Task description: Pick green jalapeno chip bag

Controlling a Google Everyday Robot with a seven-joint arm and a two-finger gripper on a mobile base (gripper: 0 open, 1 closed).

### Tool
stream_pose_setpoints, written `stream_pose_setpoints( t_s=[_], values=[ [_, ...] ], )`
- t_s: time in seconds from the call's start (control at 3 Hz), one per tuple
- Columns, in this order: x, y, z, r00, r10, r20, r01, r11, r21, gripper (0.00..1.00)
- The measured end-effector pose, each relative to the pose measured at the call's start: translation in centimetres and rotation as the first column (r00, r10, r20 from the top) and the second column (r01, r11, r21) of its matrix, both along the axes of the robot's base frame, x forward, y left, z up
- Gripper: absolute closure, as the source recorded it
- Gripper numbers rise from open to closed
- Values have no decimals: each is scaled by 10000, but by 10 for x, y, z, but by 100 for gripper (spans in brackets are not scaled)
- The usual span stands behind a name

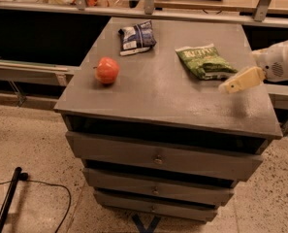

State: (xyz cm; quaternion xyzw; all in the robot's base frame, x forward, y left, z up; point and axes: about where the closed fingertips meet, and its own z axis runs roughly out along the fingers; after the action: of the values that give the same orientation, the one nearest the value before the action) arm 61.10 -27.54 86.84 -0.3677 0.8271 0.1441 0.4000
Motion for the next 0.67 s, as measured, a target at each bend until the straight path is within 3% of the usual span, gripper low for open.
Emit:
stream_pose_setpoints(
  t_s=[0.67],
  values=[
    [32, 21, -11, 9990, 341, 302, -349, 9990, 273, 0]
  ],
)
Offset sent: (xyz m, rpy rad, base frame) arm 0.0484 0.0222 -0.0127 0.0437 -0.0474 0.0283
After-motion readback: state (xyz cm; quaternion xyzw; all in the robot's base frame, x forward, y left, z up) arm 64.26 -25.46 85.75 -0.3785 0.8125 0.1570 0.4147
